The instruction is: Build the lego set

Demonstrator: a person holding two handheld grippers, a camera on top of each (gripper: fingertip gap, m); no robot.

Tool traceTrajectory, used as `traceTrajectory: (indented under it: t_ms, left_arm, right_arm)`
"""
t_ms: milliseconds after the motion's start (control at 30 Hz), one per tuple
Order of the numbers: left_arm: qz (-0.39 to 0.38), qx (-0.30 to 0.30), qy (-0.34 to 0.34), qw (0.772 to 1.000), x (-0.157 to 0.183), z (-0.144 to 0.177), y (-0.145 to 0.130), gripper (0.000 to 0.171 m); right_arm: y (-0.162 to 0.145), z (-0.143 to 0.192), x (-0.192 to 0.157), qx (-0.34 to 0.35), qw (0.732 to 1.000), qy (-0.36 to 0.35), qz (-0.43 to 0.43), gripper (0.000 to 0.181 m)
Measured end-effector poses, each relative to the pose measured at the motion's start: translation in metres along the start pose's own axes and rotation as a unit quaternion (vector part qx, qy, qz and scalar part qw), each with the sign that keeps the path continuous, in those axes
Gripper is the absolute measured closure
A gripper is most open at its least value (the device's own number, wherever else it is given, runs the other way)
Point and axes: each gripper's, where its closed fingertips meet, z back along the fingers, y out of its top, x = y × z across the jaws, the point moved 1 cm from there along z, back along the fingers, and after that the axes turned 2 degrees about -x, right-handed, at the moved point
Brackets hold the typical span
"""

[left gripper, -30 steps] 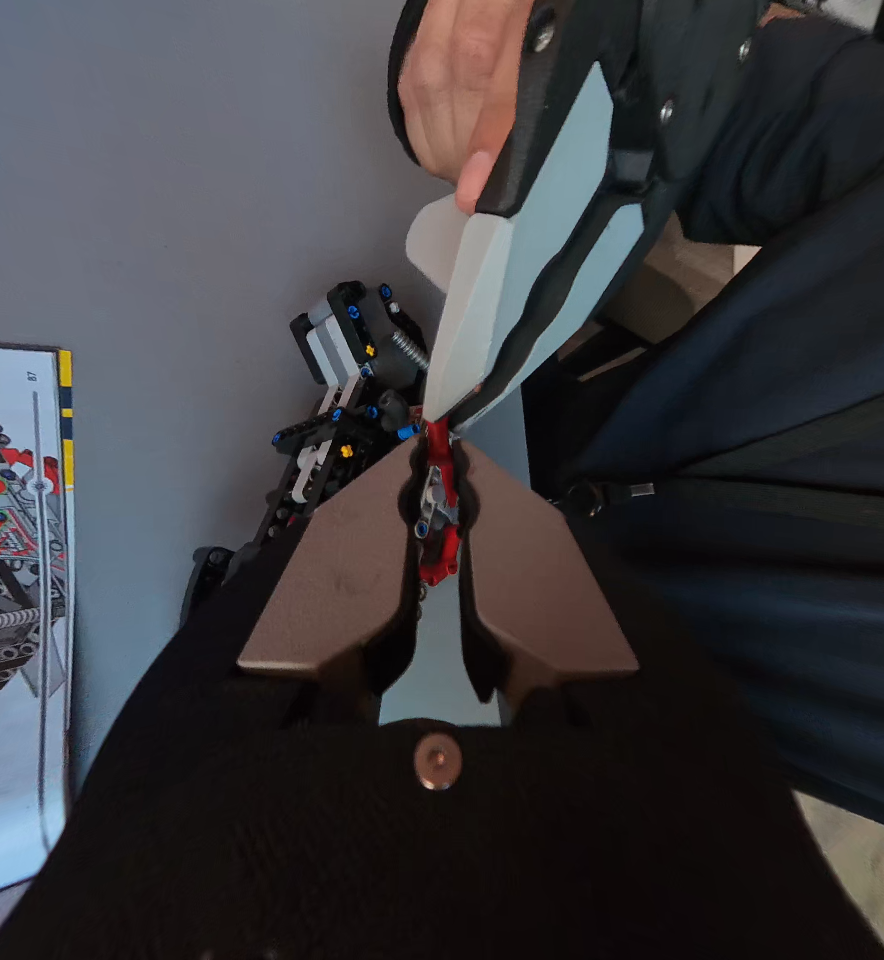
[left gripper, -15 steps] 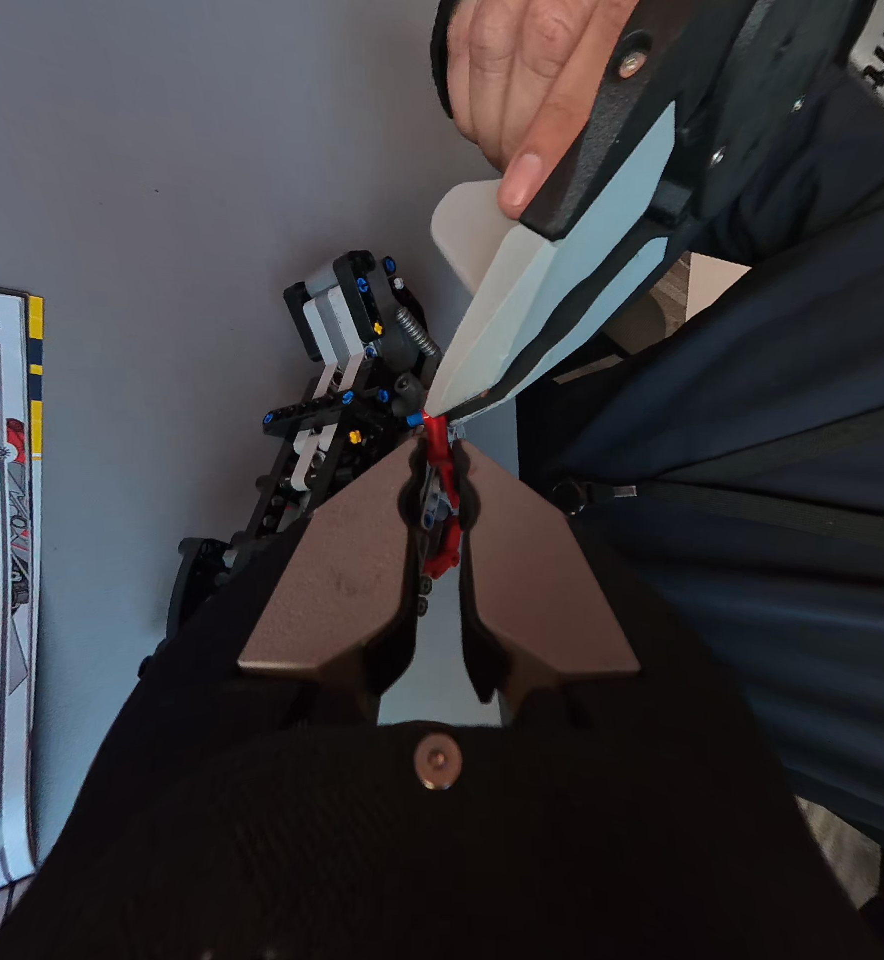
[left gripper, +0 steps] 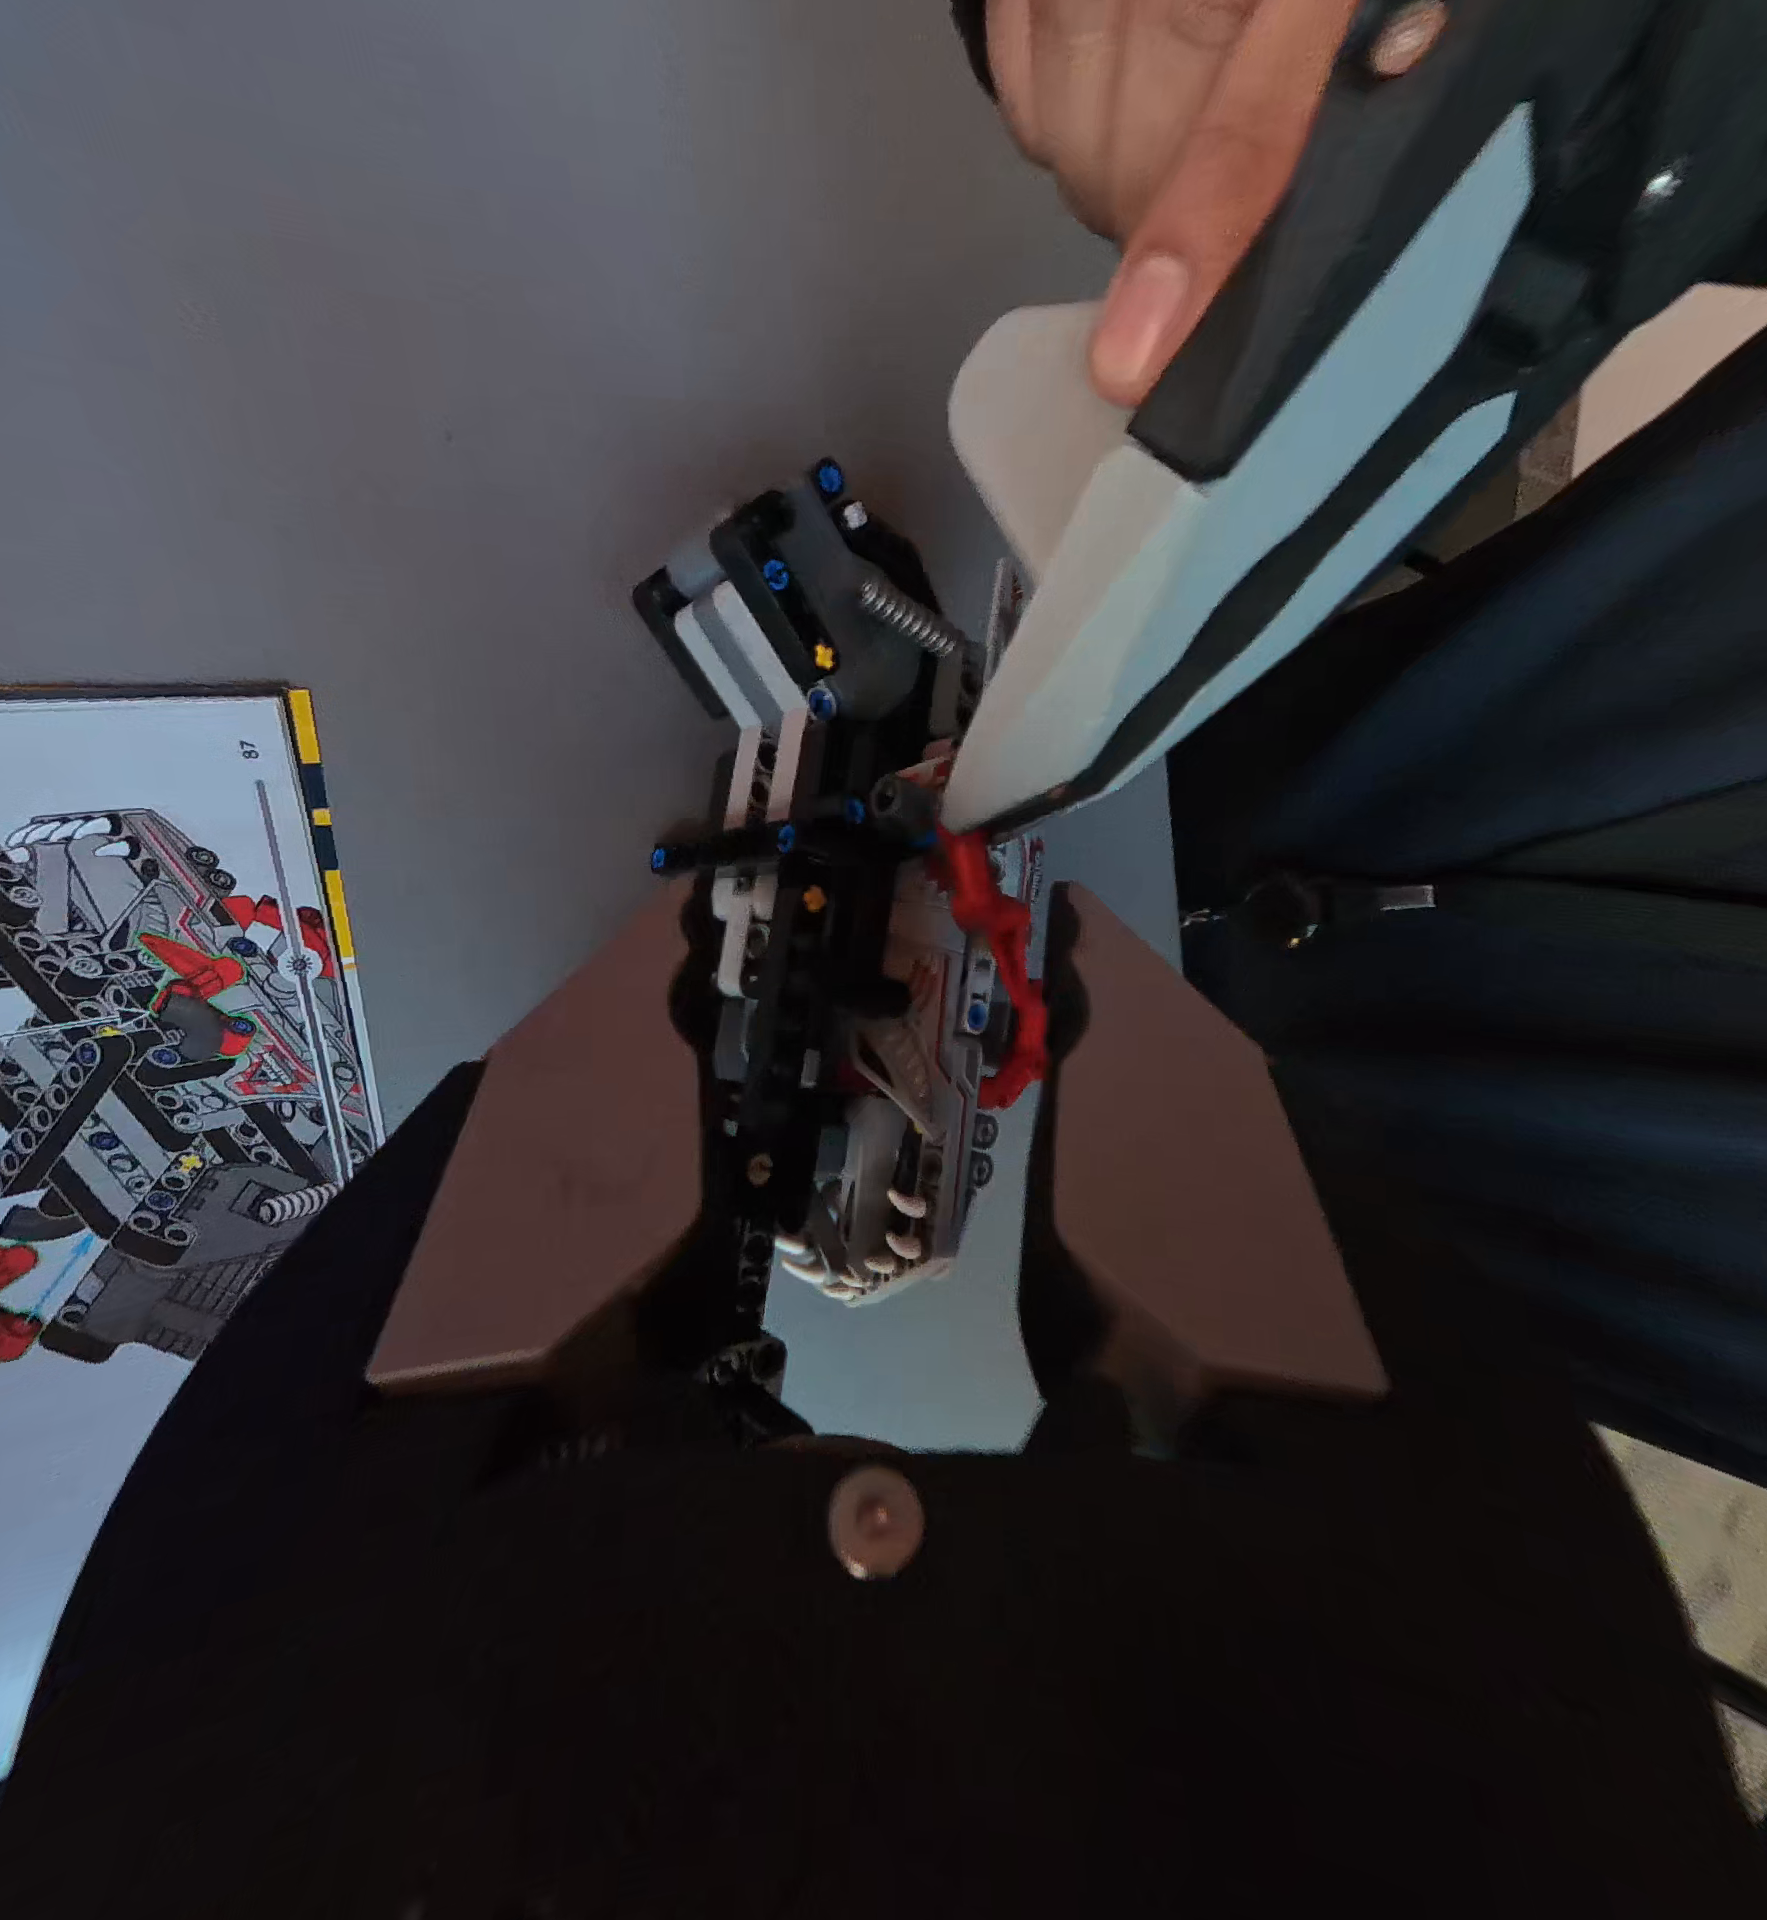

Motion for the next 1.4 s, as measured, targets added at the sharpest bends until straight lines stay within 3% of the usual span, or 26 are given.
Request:
traceTrajectory:
  t_ms: [300, 500, 767, 900, 1167, 1233, 1367, 1400]
  left_arm:
    - [0.022, 0.008, -0.055, 0.998, -0.005, 0.002, 0.003, 0.131]
    - [0.018, 0.006, -0.060, 0.998, -0.006, 0.003, 0.003, 0.134]
    - [0.007, 0.007, -0.026, 1.000, -0.011, 0.001, 0.007, 0.130]
    - [0.016, 0.010, -0.027, 0.999, -0.013, 0.001, 0.008, 0.131]
    - [0.028, 0.014, -0.034, 0.999, -0.013, 0.000, 0.011, 0.135]
    - [0.026, 0.012, -0.031, 0.999, -0.012, -0.001, 0.011, 0.134]
    - [0.024, 0.001, -0.026, 0.999, -0.011, -0.002, 0.009, 0.136]
    - [0.024, -0.001, -0.026, 0.999, -0.011, -0.003, 0.009, 0.136]
  right_arm:
    - [0.002, -0.002, 0.002, 0.001, 1.000, 0.018, -0.005, 0.179]
    - [0.002, -0.002, 0.002, 0.007, 0.999, 0.033, -0.015, 0.178]
    - [-0.003, -0.002, 0.008, 0.077, 0.992, 0.022, -0.099, 0.178]
    - [-0.004, -0.001, 0.010, 0.121, 0.978, 0.006, -0.168, 0.178]
    - [-0.010, 0.008, 0.014, 0.142, 0.957, -0.007, -0.252, 0.177]
    - [-0.016, 0.008, 0.015, 0.140, 0.952, -0.014, -0.272, 0.170]
    - [-0.015, 0.015, 0.020, 0.175, 0.908, 0.045, -0.377, 0.146]
    - [-0.016, 0.014, 0.020, 0.172, 0.891, 0.074, -0.414, 0.149]
